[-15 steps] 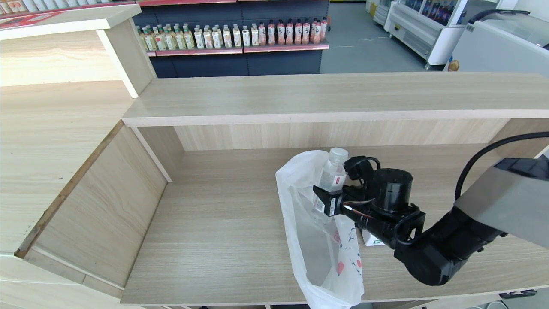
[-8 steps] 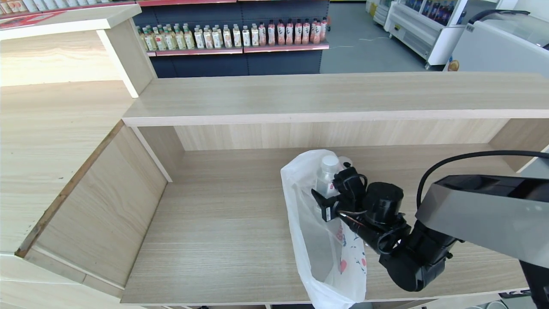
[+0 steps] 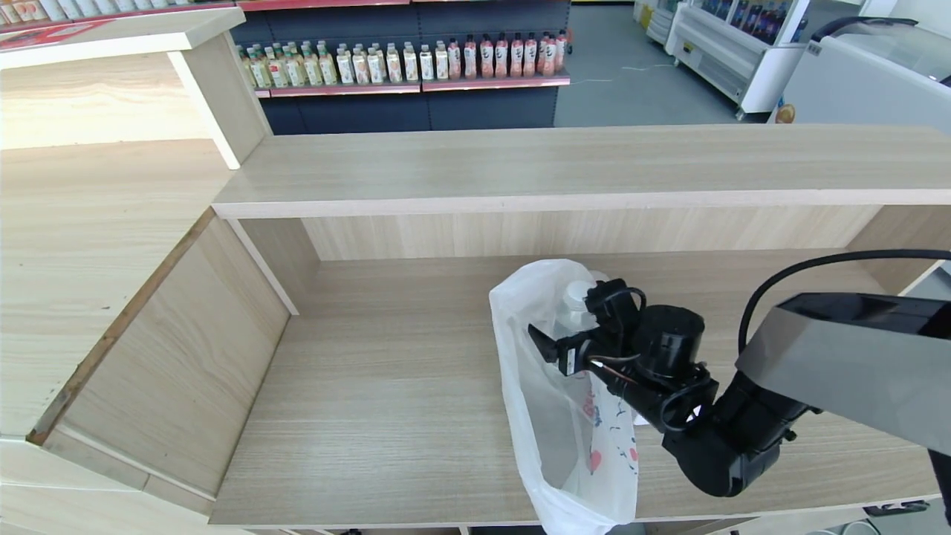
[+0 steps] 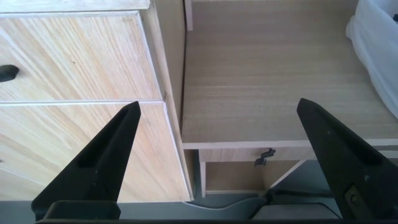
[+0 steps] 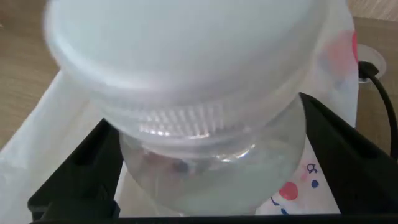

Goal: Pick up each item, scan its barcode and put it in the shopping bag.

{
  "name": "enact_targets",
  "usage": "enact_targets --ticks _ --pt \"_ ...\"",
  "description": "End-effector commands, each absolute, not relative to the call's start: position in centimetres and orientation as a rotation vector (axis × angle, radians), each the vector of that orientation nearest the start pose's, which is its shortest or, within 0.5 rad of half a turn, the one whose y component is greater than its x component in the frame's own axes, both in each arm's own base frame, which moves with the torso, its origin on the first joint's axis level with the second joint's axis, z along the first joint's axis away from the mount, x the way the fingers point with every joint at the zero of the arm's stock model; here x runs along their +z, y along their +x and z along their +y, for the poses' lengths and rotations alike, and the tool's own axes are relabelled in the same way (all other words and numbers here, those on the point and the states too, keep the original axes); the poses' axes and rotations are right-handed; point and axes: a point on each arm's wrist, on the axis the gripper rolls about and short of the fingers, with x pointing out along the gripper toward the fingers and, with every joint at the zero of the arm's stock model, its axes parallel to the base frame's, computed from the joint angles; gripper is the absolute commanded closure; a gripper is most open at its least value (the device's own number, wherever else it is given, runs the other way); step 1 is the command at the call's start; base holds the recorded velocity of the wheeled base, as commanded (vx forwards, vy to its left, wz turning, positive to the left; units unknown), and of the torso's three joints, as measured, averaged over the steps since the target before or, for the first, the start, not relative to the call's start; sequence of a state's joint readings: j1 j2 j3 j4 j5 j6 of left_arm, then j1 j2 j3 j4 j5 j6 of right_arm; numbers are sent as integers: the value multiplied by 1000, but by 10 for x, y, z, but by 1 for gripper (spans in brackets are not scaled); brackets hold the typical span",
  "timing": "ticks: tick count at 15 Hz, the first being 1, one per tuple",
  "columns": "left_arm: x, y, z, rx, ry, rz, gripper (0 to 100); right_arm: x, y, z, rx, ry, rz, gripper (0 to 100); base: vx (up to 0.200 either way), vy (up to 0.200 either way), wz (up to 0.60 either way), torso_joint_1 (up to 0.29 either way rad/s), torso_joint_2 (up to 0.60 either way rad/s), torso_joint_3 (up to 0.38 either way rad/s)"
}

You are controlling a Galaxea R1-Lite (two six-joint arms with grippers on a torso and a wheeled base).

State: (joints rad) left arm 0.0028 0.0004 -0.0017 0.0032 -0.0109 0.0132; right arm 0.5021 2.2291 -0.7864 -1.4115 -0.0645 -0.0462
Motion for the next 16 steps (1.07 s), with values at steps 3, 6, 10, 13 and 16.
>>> enact_targets --ticks 3,6,10,13,16 --pt "76 -23 0 -8 9 1 0 176 298 187 501 183 39 0 0 0 0 0 0 0" --pt "76 -23 0 -9 6 2 0 211 276 169 487 204 37 0 0 0 0 0 0 0" --pt "76 -23 0 -11 6 2 0 225 234 106 359 150 71 0 0 0 0 0 0 0" --pt "76 -23 0 -9 3 2 0 221 193 71 286 145 119 0 0 -200 0 2 4 1" --pt "76 -23 0 -11 -2 2 0 214 183 61 256 147 142 0 0 0 0 0 0 0"
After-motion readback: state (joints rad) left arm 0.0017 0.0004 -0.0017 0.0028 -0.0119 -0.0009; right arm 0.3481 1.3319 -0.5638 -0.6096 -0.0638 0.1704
